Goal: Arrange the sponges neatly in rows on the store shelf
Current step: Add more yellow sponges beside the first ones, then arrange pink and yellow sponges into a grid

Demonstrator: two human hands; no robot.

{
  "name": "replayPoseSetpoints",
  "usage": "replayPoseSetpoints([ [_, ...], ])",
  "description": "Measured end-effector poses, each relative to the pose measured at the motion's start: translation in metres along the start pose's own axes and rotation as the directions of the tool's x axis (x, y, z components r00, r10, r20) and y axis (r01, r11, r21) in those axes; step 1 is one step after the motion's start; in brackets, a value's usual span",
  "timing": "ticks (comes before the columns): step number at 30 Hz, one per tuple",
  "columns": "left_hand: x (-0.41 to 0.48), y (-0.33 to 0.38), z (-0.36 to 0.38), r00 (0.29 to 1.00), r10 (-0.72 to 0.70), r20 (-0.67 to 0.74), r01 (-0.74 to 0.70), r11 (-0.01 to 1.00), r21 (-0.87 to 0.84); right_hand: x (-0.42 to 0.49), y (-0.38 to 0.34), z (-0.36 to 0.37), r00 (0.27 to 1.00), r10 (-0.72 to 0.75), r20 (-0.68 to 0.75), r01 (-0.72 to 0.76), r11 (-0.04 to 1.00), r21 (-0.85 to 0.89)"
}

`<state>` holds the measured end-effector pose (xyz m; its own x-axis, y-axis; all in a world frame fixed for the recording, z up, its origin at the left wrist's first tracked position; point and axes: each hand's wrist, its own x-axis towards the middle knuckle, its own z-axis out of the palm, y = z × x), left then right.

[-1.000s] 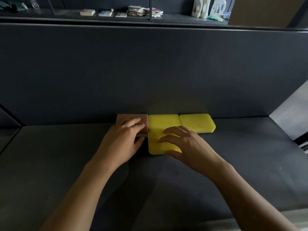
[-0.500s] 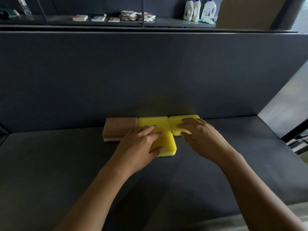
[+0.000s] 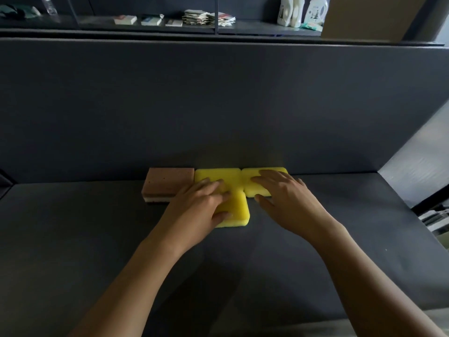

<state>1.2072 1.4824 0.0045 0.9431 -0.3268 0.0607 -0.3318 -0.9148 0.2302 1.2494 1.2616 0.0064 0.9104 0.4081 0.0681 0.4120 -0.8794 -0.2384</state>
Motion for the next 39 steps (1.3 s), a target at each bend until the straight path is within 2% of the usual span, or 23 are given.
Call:
replayPoseSetpoints([
  [6,-0.031,-0.007,-0.026,0.963,-0.110,-0.245,0.104,0.994,-0.039,0.004,-0.041,-0.022,0.981,-0.171,-0.089,0.174,0.984,0.027],
  [10,-0.068,-0.039,-0.035,0.946,-0.182,-0.269,0.183,0.983,-0.024,0.013,-0.099,-0.011,0.959,-0.260,-0.112,0.265,0.963,0.037],
  [15,-0.152,-0.106,-0.048,0.886,-0.276,-0.372,0.300,0.954,0.008,0.025,-0.205,0.022,0.909,-0.379,-0.177,0.396,0.915,0.073],
  [22,-0.289,-0.218,-0.082,0.785,-0.463,-0.411,0.531,0.845,0.063,0.042,-0.395,0.078,0.787,-0.576,-0.220,0.605,0.790,0.097],
  [26,-0.340,-0.258,-0.098,0.757,-0.526,-0.388,0.597,0.798,0.082,0.045,-0.468,0.094,0.752,-0.620,-0.223,0.655,0.742,0.145],
  [32,-0.376,-0.297,-0.110,0.706,-0.563,-0.429,0.637,0.770,0.037,0.059,-0.526,0.106,0.715,-0.668,-0.207,0.698,0.698,0.159],
  [39,-0.398,-0.320,-0.106,0.689,-0.562,-0.458,0.635,0.773,0.006,0.097,-0.568,0.126,0.685,-0.699,-0.202,0.728,0.654,0.206],
])
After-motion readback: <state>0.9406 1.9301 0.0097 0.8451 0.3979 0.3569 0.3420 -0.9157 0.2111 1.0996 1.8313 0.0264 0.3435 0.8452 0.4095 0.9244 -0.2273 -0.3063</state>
